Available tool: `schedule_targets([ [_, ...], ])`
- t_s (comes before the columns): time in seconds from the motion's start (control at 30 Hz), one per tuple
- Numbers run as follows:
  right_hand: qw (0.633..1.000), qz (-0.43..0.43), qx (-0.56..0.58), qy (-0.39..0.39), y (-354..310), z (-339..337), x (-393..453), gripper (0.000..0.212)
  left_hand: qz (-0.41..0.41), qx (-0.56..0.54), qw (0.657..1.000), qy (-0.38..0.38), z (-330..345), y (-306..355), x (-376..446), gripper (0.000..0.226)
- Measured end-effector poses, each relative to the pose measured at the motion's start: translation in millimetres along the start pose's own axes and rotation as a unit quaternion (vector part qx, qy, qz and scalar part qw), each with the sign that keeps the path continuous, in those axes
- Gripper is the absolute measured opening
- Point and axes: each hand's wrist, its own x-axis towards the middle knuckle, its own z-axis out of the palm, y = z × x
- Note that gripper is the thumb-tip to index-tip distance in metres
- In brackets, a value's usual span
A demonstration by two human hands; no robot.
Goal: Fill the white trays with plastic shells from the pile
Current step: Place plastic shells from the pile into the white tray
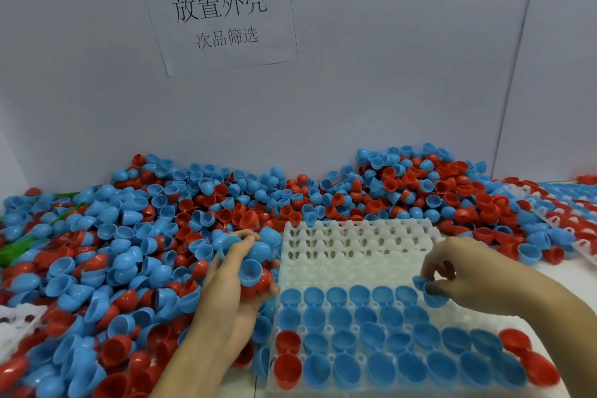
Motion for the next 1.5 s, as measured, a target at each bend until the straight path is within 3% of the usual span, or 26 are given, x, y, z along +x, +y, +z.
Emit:
schedule_targets([
  [0.2,0.998,0.038,-0.024,-0.052,-2.7,5.1,-0.8,0.017,-0.004,-0.005,1.000,-0.001,0.6,-0.4,-0.2,0.031],
  [0.37,0.998,0.045,-0.012,-0.051,-5.3,8.2,1.1,0.011,-0.011,-0.014,1.000,0.002,0.9,0.1,-0.5,0.027],
  [0.57,0.997,0.054,0.006,-0.045,-0.1,9.3,-0.6,0.014,-0.025,-0.026,0.999,-0.002,2.4,2.5,-2.5,0.008],
  [0.67,0.999,0.045,-0.001,-0.010,-1.8,6.7,-1.2,0.022,-0.027,-0.031,0.999,-0.009,3.2,3.6,-3.9,0.002],
  [0.8,0.994,0.004,-0.012,0.112,-18.6,3.8,5.2,0.023,-0.036,-0.028,0.999,-0.017,4.2,2.9,-5.2,0.011],
  [0.9,0.980,-0.082,0.056,0.170,-48.0,1.2,17.7,0.022,-0.040,-0.019,0.998,-0.033,4.5,2.0,-6.0,0.010],
  [1.07,0.943,-0.160,0.240,0.165,-110.3,4.0,39.8,0.029,-0.048,0.003,0.996,-0.077,3.4,0.7,-6.3,0.008],
  [1.23,0.884,-0.160,0.411,0.153,-142.4,34.5,42.0,0.033,-0.047,0.026,0.991,-0.126,1.9,0.2,-6.8,0.009],
  [1.5,0.833,-0.119,0.512,0.170,-131.1,49.1,38.1,0.020,-0.044,0.039,0.989,-0.134,2.1,-1.9,-5.2,0.008],
])
